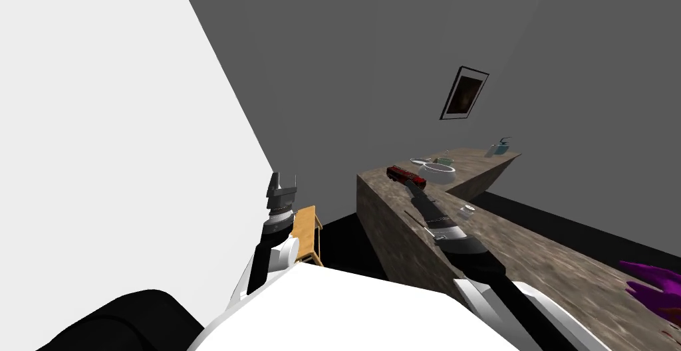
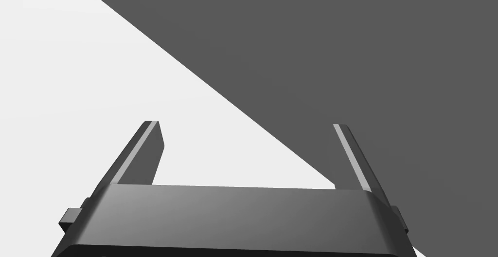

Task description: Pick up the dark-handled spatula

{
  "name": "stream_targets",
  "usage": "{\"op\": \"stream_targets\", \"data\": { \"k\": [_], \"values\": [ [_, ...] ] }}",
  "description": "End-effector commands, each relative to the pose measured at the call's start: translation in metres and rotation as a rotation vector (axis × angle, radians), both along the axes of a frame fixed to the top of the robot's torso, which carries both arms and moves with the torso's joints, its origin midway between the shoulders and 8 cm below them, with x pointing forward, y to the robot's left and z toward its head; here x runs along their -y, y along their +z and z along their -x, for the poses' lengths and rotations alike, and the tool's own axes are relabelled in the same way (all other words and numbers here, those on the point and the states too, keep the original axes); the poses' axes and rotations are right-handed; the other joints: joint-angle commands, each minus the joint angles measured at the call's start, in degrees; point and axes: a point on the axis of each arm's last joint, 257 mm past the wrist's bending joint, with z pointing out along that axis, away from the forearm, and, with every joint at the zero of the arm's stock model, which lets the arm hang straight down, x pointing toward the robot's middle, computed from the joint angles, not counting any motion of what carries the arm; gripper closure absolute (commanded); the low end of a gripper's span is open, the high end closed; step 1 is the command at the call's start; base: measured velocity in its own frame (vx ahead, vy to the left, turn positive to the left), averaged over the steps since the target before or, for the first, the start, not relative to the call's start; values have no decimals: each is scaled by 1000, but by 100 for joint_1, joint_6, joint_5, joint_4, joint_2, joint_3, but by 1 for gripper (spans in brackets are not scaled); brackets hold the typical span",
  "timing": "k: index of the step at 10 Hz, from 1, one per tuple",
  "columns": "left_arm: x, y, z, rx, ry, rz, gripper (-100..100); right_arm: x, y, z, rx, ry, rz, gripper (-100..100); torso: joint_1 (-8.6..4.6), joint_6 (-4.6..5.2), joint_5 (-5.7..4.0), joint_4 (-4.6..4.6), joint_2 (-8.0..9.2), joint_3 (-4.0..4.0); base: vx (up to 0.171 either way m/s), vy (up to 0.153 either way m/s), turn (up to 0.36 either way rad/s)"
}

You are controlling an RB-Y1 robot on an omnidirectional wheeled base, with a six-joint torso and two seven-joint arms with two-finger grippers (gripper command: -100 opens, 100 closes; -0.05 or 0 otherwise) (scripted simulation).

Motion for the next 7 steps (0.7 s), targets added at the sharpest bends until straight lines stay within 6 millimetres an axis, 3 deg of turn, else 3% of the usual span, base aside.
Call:
{"op": "stream_targets", "data": {
  "k": [1, 7],
  "values": [
    [0, 0, 0, 0, 0, 0, 0, 2, -8, -3, -42, 0, 45, -100, 0, 0, 0, 0, 0, 0, 117, 38, 97],
    [0, 0, 0, 0, 0, 0, 0, 7, -37, -8, -165, 14, 187, -100, -8, 1, -2, 3, 12, 7, 96, 24, 74]
  ]
}}
